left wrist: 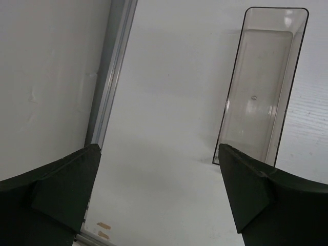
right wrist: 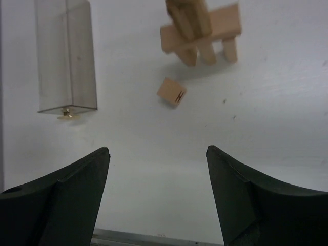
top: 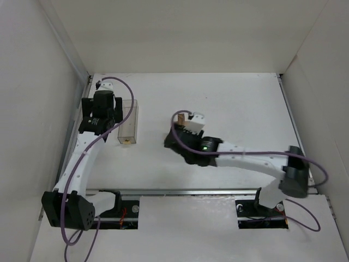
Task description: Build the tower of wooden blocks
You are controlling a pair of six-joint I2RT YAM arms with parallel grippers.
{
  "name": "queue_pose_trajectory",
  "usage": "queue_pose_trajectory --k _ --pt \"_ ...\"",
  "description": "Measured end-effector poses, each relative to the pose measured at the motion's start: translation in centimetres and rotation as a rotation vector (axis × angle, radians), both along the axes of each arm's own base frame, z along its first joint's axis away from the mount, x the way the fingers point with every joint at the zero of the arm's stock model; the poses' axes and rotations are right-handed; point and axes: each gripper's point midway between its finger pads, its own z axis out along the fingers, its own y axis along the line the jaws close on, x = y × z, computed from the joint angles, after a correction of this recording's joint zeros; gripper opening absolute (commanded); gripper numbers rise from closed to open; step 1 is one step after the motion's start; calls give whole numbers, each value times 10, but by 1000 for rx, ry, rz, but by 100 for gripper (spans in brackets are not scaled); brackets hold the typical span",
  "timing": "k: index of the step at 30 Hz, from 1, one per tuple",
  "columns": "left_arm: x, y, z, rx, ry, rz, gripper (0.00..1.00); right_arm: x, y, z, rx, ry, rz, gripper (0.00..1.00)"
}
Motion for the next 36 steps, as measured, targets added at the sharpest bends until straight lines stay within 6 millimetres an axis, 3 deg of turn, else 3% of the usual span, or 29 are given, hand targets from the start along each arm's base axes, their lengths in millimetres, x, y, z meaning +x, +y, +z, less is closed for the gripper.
queue_pose_trajectory --k 3,5,9,13,23,36 --pt "-8 0 4 21 -38 10 99 -5 41 -56 -86 129 -50 73" --pt "-18 2 7 46 -56 28 99 -2 62 -84 -118 182 -94 72" --pt "-29 11 16 83 -97 70 99 -1 68 -123 -154 234 -157 71" --pt "-34 16 20 104 -109 97 99 7 65 -125 -116 239 -198 71" --pt "-35 18 15 118 -96 111 99 61 44 -138 -107 253 -295 71" --pt "-33 18 10 121 -78 109 99 70 76 -151 -103 248 -232 69"
